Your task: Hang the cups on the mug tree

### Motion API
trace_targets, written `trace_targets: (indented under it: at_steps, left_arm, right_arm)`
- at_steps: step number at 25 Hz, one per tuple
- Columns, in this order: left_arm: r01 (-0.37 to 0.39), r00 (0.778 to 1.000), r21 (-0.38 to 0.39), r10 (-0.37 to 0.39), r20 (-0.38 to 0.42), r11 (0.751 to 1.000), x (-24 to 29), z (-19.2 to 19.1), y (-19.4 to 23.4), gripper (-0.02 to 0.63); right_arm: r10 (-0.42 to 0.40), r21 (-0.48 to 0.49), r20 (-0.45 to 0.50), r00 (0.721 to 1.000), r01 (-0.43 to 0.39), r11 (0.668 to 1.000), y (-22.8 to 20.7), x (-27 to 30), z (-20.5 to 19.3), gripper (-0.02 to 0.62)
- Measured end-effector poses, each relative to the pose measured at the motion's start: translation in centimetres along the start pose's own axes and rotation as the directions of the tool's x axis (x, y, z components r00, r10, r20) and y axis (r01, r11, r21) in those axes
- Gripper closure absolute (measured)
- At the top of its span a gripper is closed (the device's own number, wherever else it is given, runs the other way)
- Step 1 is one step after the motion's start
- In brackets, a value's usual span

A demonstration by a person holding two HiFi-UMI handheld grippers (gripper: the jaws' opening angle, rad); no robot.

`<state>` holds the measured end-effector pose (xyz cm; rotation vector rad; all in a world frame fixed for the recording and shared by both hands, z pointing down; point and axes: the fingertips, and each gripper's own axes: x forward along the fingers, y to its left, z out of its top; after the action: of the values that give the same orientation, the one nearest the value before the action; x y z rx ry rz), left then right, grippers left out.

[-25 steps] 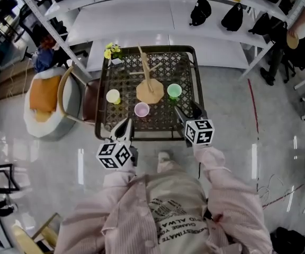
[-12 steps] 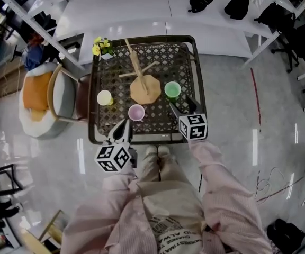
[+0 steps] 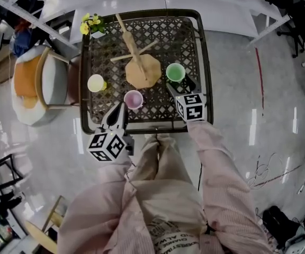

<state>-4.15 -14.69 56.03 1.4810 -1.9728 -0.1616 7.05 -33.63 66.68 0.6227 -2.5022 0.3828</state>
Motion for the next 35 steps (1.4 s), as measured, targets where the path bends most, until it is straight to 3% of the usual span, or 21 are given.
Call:
trace_targets:
  at_steps: [7, 28, 35]
  left_arm:
    - [-0.010, 1.000, -0.013, 0.010, -0.015, 1.000, 0.6, -0.8, 1.3, 0.607]
    - [-0.018, 1.000, -0.039, 0.018, -0.003, 0.999, -0.1, -1.0, 1.5, 0.607]
    - [-0.008, 1.000, -0.032, 0.008, 0.017, 0.999, -0.1, 0.2, 0.7, 0.607]
  right_arm:
    - [0.009, -0.042, -0.005, 1.000, -0.009, 0.999, 0.0, 1.9, 0.3, 0.295]
    - [-0.001, -0.031, -0.009, 1.000, 0.001, 1.000, 0.0, 2.1, 1.9, 0.304]
    - [0.016, -0.095, -0.012, 1.000, -0.017, 0.995, 0.7, 1.4, 4.0, 0.304]
